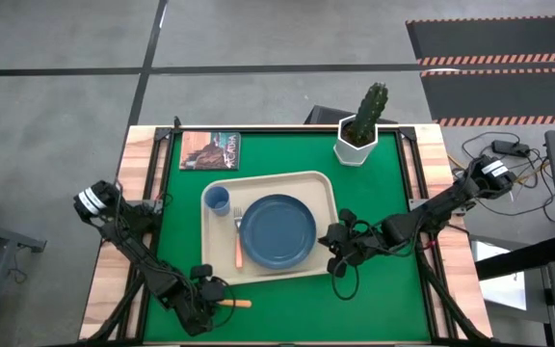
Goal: Pick and place plate/cup/fork/spoon on tray
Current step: Put the yellow spoon on the white serving tray on the right of the blue plate
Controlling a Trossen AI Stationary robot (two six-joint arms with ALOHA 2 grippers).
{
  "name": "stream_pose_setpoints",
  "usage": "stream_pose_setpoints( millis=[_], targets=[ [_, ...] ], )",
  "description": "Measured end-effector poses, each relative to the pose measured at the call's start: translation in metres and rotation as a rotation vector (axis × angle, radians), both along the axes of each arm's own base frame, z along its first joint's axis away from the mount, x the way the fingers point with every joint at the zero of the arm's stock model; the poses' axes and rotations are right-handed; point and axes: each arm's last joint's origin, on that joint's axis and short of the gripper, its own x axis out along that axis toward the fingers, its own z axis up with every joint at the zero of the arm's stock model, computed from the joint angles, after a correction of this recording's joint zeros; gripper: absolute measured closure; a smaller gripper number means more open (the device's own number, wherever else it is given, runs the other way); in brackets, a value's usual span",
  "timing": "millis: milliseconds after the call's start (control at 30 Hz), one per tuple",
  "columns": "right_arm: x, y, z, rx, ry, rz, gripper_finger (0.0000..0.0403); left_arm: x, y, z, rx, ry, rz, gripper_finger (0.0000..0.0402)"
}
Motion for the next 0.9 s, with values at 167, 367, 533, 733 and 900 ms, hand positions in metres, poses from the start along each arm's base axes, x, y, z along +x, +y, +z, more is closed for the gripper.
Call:
stream_pose_setpoints(
  millis=[167,367,533,733,900],
  targets=[
    [0.0,0.0,0.0,0.0,0.0,0.0,0.0394,-0.001,0.001,-0.002,0.014,0.005,-0.001,0.0312],
    [0.0,0.0,0.0,-0.001,0.0,0.001,0.0394,0.0,0.0,-0.001,0.0,0.014,-0.007,0.0385],
    [0.0,0.0,0.0,0.001,0.003,0.008,0.0394,0.002,-0.004,0.005,-0.026,0.019,-0.036,0.0384],
    [0.0,0.0,0.0,0.005,0.003,0.008,0.0394,0.01,-0.012,0.04,-0.035,-0.104,-0.101,0.0385],
    [0.0,0.0,0.0,0.006,0.004,0.008,0.0394,0.018,-0.012,0.071,0.043,-0.203,-0.118,0.0385]
  ],
)
